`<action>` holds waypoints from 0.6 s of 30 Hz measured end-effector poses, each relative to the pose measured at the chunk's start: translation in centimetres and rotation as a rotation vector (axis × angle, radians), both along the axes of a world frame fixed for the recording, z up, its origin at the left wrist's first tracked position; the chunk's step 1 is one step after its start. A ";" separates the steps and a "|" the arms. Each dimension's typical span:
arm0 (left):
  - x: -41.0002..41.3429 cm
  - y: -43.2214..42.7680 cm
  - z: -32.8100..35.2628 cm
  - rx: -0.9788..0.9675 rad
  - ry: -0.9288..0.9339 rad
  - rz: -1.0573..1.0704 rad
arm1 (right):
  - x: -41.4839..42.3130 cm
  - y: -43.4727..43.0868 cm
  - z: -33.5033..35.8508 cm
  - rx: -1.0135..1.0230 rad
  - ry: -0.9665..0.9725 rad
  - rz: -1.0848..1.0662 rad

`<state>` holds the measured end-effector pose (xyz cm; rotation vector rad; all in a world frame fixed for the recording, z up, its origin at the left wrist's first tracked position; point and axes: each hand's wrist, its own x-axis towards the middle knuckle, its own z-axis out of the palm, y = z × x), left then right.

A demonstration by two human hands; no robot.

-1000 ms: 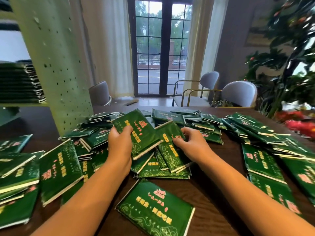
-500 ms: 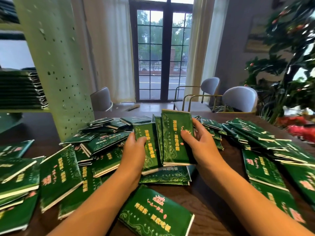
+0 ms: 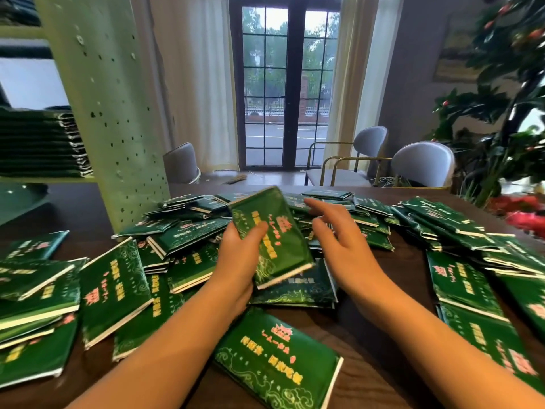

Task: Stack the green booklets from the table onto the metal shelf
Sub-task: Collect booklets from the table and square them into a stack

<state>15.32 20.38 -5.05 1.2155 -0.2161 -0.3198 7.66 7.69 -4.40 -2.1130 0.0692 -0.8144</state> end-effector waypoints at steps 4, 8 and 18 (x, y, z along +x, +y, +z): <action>1.4 1.1 0.7 -0.147 0.238 0.040 | -0.4 -1.2 0.0 -0.362 0.289 0.059; 2.4 1.6 0.8 -0.234 0.318 0.090 | -0.6 -1.1 -0.2 -0.595 0.587 0.131; 2.9 1.7 0.6 -0.218 0.340 0.084 | -1.7 -2.3 2.4 -0.396 0.692 0.170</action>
